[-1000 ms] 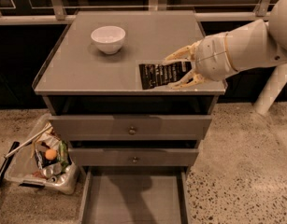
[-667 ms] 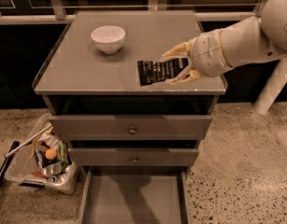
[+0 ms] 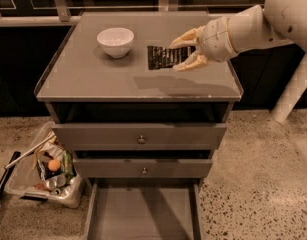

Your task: Pick rxbar chocolate from bottom drawer and place on counter

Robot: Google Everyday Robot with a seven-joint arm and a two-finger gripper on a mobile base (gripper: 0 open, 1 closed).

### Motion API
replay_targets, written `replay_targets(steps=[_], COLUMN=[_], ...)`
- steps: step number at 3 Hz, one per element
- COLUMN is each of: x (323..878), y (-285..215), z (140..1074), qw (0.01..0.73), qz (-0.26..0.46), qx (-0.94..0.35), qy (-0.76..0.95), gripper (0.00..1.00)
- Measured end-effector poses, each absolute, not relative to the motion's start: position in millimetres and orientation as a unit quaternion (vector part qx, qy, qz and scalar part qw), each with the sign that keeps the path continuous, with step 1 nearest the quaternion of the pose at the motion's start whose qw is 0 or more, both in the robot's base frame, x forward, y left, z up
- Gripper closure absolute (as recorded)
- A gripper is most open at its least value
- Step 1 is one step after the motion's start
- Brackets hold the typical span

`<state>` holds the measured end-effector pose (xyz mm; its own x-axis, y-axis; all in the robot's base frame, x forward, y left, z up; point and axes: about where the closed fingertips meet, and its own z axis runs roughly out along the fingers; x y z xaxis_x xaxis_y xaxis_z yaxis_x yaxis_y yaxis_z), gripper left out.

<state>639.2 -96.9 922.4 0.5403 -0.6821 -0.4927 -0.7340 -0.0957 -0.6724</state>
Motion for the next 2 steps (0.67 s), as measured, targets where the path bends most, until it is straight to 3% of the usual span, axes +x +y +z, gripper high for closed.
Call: replay_targets(steps=[2], x=[689.2], y=[-93.8], z=[910.5], qw=[0.508], qz=[0.095], qx=[-0.692], qy=[0.504], gripper=[1.0])
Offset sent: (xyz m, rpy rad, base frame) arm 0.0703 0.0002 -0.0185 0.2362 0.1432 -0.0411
